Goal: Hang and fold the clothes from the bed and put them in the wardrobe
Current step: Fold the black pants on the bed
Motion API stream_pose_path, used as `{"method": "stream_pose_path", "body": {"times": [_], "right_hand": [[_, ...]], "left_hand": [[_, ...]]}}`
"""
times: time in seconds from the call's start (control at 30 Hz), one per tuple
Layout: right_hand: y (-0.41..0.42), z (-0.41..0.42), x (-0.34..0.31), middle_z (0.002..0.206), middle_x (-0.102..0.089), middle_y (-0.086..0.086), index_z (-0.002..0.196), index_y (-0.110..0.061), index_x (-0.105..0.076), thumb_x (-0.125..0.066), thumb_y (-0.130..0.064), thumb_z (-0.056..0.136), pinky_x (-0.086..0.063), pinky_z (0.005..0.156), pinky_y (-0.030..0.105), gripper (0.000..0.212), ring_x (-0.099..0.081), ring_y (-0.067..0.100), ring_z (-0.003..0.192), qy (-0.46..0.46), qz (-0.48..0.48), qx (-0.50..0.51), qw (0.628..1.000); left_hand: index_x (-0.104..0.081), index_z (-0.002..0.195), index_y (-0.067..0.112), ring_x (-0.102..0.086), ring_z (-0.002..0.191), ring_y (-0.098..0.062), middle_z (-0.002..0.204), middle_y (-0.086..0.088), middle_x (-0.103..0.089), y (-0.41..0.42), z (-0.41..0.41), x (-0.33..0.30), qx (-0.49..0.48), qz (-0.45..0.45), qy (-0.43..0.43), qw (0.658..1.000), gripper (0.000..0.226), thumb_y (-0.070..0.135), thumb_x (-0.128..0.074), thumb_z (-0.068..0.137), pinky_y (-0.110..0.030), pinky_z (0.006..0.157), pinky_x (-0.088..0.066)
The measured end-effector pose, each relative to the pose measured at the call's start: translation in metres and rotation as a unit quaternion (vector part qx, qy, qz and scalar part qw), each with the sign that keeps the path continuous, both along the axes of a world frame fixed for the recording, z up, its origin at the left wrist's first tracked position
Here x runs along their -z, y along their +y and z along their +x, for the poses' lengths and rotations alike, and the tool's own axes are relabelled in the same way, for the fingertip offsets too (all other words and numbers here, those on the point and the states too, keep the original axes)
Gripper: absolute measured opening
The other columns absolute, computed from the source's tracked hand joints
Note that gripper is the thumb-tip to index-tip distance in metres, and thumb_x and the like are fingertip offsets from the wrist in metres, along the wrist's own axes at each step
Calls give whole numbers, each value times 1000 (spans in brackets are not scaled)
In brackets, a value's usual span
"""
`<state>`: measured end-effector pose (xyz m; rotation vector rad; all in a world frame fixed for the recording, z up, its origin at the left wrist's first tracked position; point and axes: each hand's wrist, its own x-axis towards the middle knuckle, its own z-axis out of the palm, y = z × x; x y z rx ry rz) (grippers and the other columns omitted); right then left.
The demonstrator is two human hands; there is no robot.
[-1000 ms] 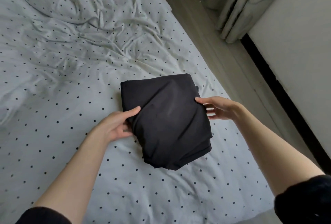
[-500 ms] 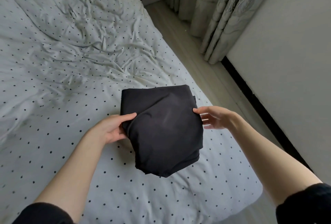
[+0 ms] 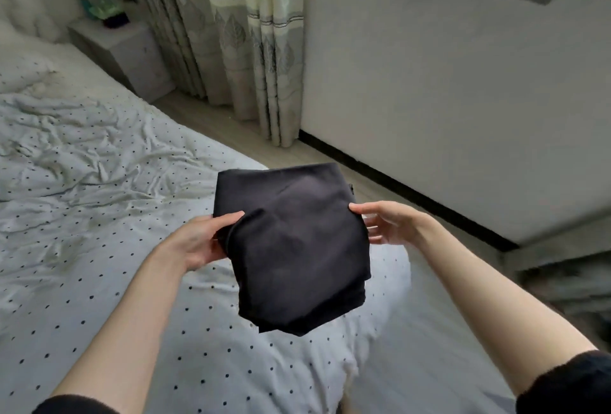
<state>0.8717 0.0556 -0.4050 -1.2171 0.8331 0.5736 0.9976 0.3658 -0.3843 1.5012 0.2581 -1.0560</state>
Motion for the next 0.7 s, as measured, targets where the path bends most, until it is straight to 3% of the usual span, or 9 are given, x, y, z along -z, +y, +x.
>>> {"method": "stream_pose_path", "body": {"times": [0.17,0.3,0.4,0.57,0.63,0.7], "right_hand": [[-8,-134,-34,93,-67,2,101,-22,-63,-77,-38,68,-48,73,27,39,-62,17,78,-10,-15,147,989],[-8,-258,-53,87,-67,1,99,-22,-62,-74,-38,70,-48,73,29,35,-62,17,78,0,-27,274,961],[-2,-357,-65,91,-65,3,100,-18,-61,-68,-35,81,-49,72,31,26,-61,18,81,-1,-31,384,923],[26,-490,-84,103,-61,8,107,-12,-60,-68,-32,82,-51,80,37,33,-60,24,89,-3,-40,517,855],[41,-538,-91,100,-62,7,106,-12,-60,-66,-33,83,-50,75,34,31,-60,23,84,0,-49,556,830],[57,-580,-100,95,-62,6,101,-13,-61,-66,-33,83,-49,74,32,27,-59,22,80,8,-62,592,803]], "left_hand": [[-70,81,12,-62,54,-9,65,1,-65,-58,-47,-33,132,-16,-44,990,17,26,-75,73,-23,50,-53],[-69,84,12,-65,55,-8,68,1,-69,-126,-110,-49,250,-41,-43,966,19,25,-75,72,-21,48,-52],[-69,88,11,-66,59,-9,72,0,-70,-177,-179,-58,358,-67,-29,931,28,26,-77,65,-23,52,-55],[-71,90,7,-66,66,-12,78,-4,-67,-232,-290,-64,493,-93,0,865,38,27,-78,59,-25,57,-56],[-75,81,7,-63,66,-12,78,-5,-63,-250,-334,-69,535,-99,9,839,32,26,-80,57,-25,56,-55],[-71,90,5,-57,77,-16,87,-9,-55,-266,-379,-74,574,-108,11,812,39,26,-80,59,-27,62,-53]]}}
